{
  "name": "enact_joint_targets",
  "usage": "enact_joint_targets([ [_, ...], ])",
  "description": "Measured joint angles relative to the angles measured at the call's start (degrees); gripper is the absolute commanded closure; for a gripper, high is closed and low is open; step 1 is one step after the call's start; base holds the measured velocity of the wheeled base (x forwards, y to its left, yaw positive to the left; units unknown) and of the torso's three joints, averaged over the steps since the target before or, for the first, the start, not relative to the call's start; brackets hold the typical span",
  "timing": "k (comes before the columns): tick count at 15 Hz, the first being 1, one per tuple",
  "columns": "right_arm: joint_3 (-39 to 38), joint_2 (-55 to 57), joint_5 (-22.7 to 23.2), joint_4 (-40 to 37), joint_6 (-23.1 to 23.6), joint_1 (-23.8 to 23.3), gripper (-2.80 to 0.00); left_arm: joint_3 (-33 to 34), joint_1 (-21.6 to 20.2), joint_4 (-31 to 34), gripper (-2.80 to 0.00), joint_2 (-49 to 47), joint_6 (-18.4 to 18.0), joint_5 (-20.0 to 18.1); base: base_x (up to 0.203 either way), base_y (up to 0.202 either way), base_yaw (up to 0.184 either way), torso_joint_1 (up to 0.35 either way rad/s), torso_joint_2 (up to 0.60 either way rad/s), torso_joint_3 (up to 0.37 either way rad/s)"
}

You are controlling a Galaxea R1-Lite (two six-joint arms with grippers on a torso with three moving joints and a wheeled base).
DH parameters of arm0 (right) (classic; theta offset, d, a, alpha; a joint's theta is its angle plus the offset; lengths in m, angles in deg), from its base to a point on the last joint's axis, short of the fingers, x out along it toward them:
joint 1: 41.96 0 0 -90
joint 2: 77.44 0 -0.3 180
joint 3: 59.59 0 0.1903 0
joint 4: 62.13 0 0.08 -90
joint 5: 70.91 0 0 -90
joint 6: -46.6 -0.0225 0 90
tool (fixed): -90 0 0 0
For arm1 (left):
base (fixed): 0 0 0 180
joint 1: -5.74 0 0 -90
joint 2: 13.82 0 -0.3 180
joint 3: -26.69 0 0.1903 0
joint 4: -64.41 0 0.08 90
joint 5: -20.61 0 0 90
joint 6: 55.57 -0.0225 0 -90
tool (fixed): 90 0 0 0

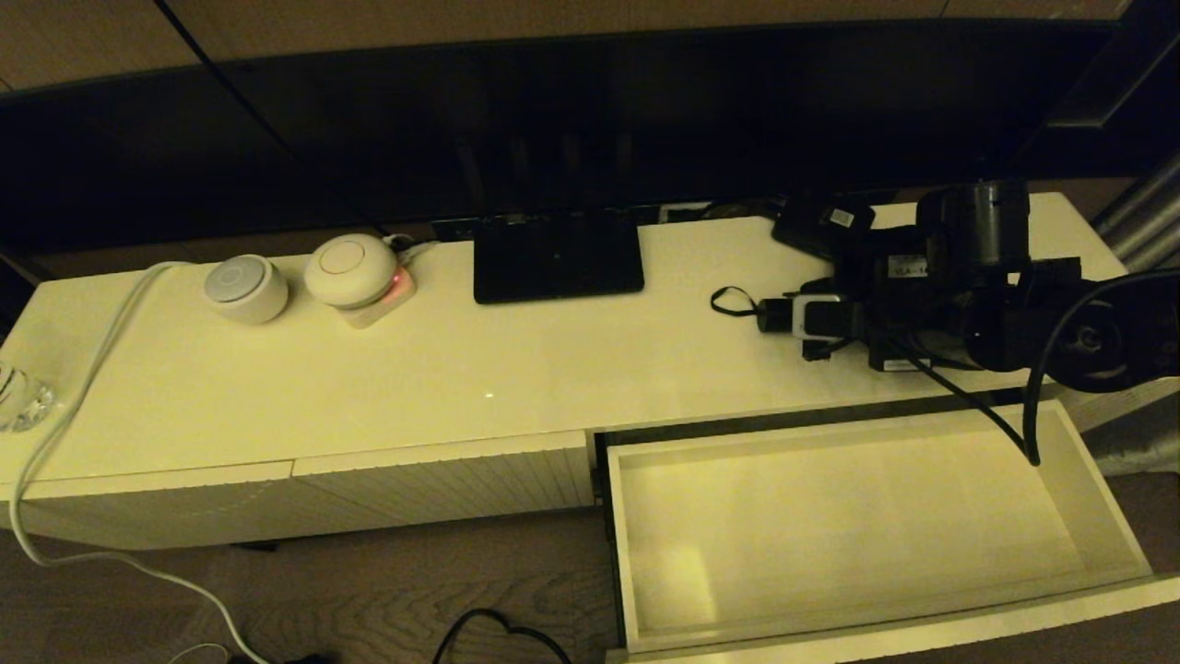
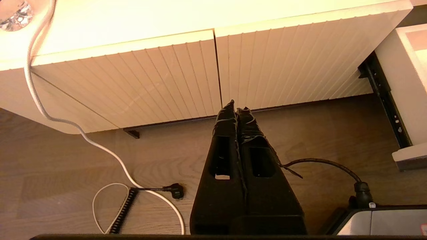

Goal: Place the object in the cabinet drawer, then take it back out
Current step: Put the umbrella in the drawer

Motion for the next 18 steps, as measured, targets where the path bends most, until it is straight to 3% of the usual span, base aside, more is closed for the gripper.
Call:
enact_joint_targets([
  [3, -1.10, 0.19, 0.02, 0.16, -1.83, -0.47, 0.00, 0.00, 0.00, -0.02, 0.00, 0.00, -0.02, 0.00, 0.000, 0.000, 0.000, 0.000, 0.00, 0.000],
  [12, -7.91, -7.73, -2.12, -1.07, -1.20, 0.58, 0.00, 0.00, 0.00, 0.00, 0.00, 0.00, 0.00, 0.00, 0.000, 0.000, 0.000, 0.000, 0.00, 0.000],
  [18, -14.51, -20.24, -5.45, -11.97, -1.19, 5.51, 0.00, 0.00, 0.00, -0.02, 0.00, 0.00, 0.00, 0.00, 0.000, 0.000, 0.000, 0.000, 0.00, 0.000],
])
